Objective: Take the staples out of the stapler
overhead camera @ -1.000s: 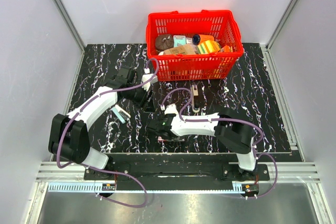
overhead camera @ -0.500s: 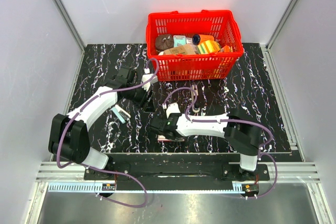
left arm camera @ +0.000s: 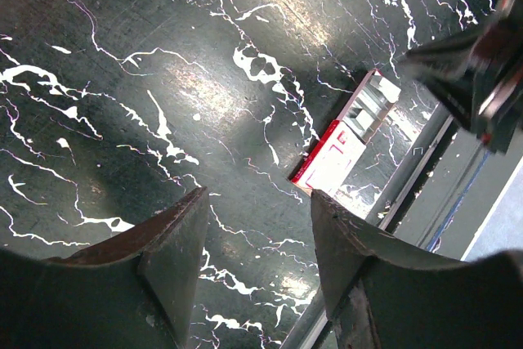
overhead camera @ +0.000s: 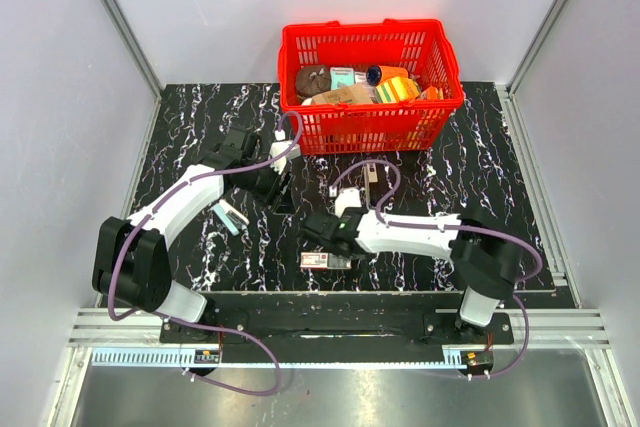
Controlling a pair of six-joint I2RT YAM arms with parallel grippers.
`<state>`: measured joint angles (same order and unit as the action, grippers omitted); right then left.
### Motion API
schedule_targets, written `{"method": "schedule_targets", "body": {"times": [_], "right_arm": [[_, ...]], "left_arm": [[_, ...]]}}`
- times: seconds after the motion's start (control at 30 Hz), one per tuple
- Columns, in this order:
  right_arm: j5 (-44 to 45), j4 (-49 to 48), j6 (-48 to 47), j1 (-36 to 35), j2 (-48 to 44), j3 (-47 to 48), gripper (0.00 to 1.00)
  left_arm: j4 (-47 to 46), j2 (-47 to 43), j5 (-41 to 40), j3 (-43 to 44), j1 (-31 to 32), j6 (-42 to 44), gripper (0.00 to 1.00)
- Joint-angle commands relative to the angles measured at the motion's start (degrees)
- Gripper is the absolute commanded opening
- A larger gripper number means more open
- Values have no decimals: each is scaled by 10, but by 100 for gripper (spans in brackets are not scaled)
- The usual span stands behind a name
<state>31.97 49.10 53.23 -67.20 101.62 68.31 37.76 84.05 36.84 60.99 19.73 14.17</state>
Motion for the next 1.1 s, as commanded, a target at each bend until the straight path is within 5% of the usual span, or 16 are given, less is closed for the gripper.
{"method": "schedule_targets", "body": {"times": [0.0,1.07], "right_arm": [[-14,-40,32,44,-56,-42,15],[-32,-37,2,34,14,5,5]], "left_arm": [[-6,-15,-4,11,-4,11,57],[-11,-14,-11,7,-6,13,57]]}}
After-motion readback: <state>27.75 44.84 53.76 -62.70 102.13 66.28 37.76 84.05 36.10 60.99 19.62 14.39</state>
